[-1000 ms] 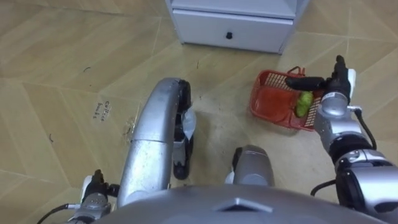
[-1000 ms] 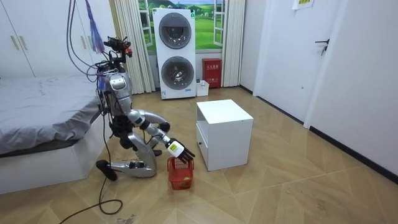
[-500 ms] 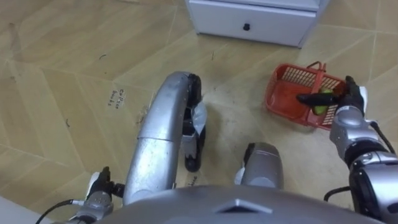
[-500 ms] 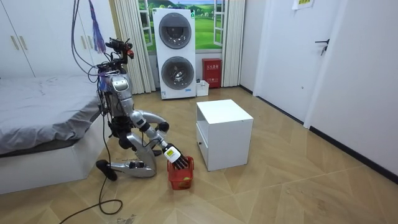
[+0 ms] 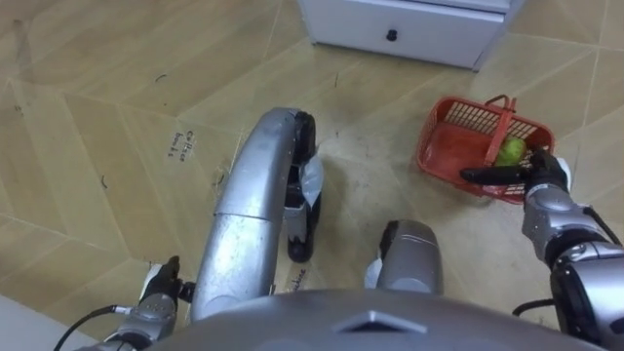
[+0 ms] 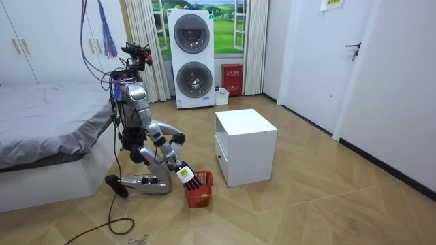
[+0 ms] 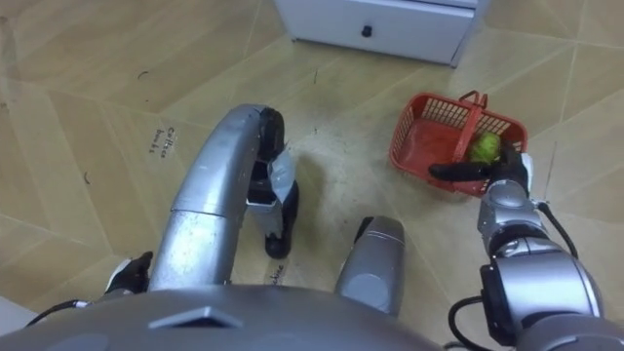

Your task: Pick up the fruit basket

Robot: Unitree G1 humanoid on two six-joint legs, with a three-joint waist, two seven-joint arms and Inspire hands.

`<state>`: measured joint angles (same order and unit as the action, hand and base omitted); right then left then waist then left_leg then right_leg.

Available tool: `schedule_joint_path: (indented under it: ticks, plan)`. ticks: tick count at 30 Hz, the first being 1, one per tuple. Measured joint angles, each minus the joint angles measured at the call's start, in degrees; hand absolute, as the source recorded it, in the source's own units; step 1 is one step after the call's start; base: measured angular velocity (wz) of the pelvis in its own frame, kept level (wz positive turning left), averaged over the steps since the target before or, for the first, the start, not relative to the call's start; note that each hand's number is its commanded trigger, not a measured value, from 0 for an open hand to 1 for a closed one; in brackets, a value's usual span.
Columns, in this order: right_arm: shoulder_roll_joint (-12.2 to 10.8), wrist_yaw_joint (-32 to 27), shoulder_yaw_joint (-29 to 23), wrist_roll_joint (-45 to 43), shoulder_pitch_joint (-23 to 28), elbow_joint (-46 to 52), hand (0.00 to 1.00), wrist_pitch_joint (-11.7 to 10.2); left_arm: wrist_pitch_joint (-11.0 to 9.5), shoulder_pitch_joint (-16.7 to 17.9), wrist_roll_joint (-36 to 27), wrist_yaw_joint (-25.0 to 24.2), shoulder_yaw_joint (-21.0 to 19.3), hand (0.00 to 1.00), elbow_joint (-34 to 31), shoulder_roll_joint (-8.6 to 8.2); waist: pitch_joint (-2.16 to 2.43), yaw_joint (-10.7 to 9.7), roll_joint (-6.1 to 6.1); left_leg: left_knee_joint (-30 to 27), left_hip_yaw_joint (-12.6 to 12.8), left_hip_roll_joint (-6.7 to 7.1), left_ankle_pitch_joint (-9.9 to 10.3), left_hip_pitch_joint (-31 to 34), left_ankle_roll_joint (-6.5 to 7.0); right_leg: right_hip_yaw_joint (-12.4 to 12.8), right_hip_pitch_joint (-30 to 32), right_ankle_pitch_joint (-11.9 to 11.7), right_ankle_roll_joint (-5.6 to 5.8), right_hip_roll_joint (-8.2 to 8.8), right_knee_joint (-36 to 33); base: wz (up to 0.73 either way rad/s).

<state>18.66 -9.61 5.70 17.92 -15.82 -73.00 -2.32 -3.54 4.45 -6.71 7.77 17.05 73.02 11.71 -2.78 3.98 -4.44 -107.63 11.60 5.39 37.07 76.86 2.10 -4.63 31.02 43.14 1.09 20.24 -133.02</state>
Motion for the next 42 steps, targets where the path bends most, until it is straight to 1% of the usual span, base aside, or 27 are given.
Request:
schedule_joint_path:
  ticks: [1, 2, 3, 4, 5, 6, 7, 11, 14, 18, 25, 29, 32, 40, 42]
  plan:
    - [0.00, 0.32, 0.33, 0.19, 0.00, -0.07, 0.00, 0.03, 0.07, -0.06, 0.00, -0.02, 0.00, 0.00, 0.00, 0.04, 0.03, 0.17, 0.05, 0.00, -0.02, 0.00, 0.00, 0.08, 0.00, -0.04, 0.05, 0.00, 0.00, -0.01, -0.05, 0.00]
    - [0.00, 0.42, 0.48, 0.32, 0.00, -0.07, 0.22, 0.07, 0.13, -0.09, 0.00, -0.02, 0.01, 0.00, 0.00, 0.05, 0.03, 0.28, 0.05, 0.00, -0.03, -0.01, 0.00, 0.10, 0.00, -0.04, 0.07, 0.00, 0.00, -0.03, -0.06, 0.00]
    - [0.01, 0.45, 0.95, 0.54, 0.00, -0.07, 0.29, 0.37, 0.28, -0.13, -0.03, -0.04, 0.01, 0.00, 0.01, 0.06, 0.08, 0.54, 0.14, 0.00, -0.08, -0.04, 0.00, 0.16, 0.00, -0.07, 0.10, 0.00, 0.00, -0.11, -0.07, 0.00]
    - [0.01, 0.47, 1.04, 0.54, 0.00, -0.07, 0.32, 0.54, 0.34, -0.16, -0.03, -0.06, 0.01, 0.00, 0.01, 0.07, 0.10, 0.68, 0.17, -0.02, -0.12, -0.06, 0.00, 0.18, 0.00, -0.10, 0.10, 0.00, 0.00, -0.16, -0.06, 0.00]
    - [0.00, 0.60, 1.11, 0.54, 0.00, -0.07, 0.55, 0.66, 0.43, -0.22, -0.04, -0.09, 0.01, 0.00, 0.01, 0.07, 0.09, 0.88, 0.25, -0.02, -0.18, -0.09, 0.00, 0.22, -0.01, -0.15, 0.12, 0.00, 0.01, -0.22, -0.04, 0.00]
    - [0.01, 0.72, 1.10, 0.54, 0.00, -0.06, 0.74, 0.66, 0.46, -0.22, -0.04, -0.23, 0.02, 0.00, 0.01, 0.07, 0.09, 1.03, 0.35, -0.02, -0.20, -0.09, 0.00, 0.24, -0.01, -0.15, 0.13, 0.00, 0.01, -0.25, -0.04, 0.00]
    - [0.02, 0.92, 1.10, 0.55, 0.00, -0.06, 1.00, 0.66, 0.52, -0.21, -0.04, -0.61, 0.02, 0.00, 0.02, 0.07, 0.13, 1.07, 0.51, -0.02, -0.20, -0.10, 0.00, 0.24, -0.01, -0.16, 0.14, 0.00, 0.01, -0.27, -0.04, 0.00]
    - [0.02, 1.19, 2.13, 0.69, 0.00, -0.06, 1.00, 0.70, 0.55, -0.19, 0.00, -0.80, 0.02, 0.00, -0.02, 0.06, 0.44, 1.19, 1.16, -0.02, -0.20, -0.14, 0.00, 0.41, -0.02, -0.14, 0.33, 0.00, 0.01, -0.28, -0.04, 0.00]
    - [0.03, 2.28, 2.18, 1.37, 0.00, -0.07, 1.00, 0.71, 0.54, -0.07, -0.01, -0.80, 0.02, 0.00, -0.45, 0.06, 0.48, 1.23, 1.54, 0.02, -0.20, -0.21, -0.01, 0.41, -0.03, -0.10, 0.41, 0.00, 0.01, -0.32, -0.04, 0.00]
    - [0.06, 2.36, 2.33, 2.98, 0.00, -0.05, 1.00, 0.71, 0.51, 0.50, -0.08, -0.80, 0.09, 0.00, -2.03, 0.05, 0.49, 1.31, 1.61, 0.21, -0.19, -0.22, -0.11, 0.61, -0.23, -0.10, 0.74, 0.00, 0.01, -0.32, -0.07, 0.00]
    - [0.28, 2.81, 4.26, 4.59, 0.00, -0.06, 1.00, 0.72, 0.47, 0.52, -0.39, -0.80, 0.16, 0.00, -2.30, 0.05, 0.40, 1.42, 2.05, 0.29, -0.17, -0.23, -0.13, 0.72, -0.28, -0.10, 0.93, 0.00, 0.01, -0.29, -0.04, 0.00]
    - [0.28, 2.95, 4.35, 4.81, 0.00, -0.06, 1.00, 0.72, 0.43, 0.51, -0.43, -0.80, 0.20, 0.00, -2.35, 0.05, 0.37, 1.58, 2.13, 0.32, -0.16, -0.23, -0.13, 0.76, -0.28, -0.09, 1.02, 0.00, 0.01, -0.29, -0.04, 0.00]
    - [0.28, 2.95, 4.34, 4.81, 0.00, -0.06, 1.00, 0.72, 0.42, 0.51, -0.43, -0.80, 0.20, 0.00, -2.35, 0.05, 0.29, 1.70, 2.01, 0.34, -0.17, -0.24, -0.14, 0.88, -0.30, -0.06, 1.18, 0.00, 0.01, -0.31, -0.05, 0.00]
    - [0.39, 2.84, 4.28, 4.93, 0.00, 0.03, 1.00, 0.71, 0.29, 0.83, -0.47, -0.79, 0.18, 0.00, -2.80, 0.05, -0.11, 2.31, 1.16, 0.33, -0.17, -0.20, -0.17, 0.85, -0.36, -0.03, 1.14, 0.00, 0.01, -0.26, -0.06, 0.00]
    - [0.42, 2.77, 4.28, 5.11, 0.00, 0.04, 1.00, 0.70, 0.33, 1.18, -0.47, -0.79, 0.17, 0.00, -3.48, 0.05, -0.34, 2.42, 0.72, 0.30, -0.17, -0.21, -0.18, 0.86, -0.36, -0.02, 1.13, 0.01, 0.01, -0.27, -0.11, 0.00]
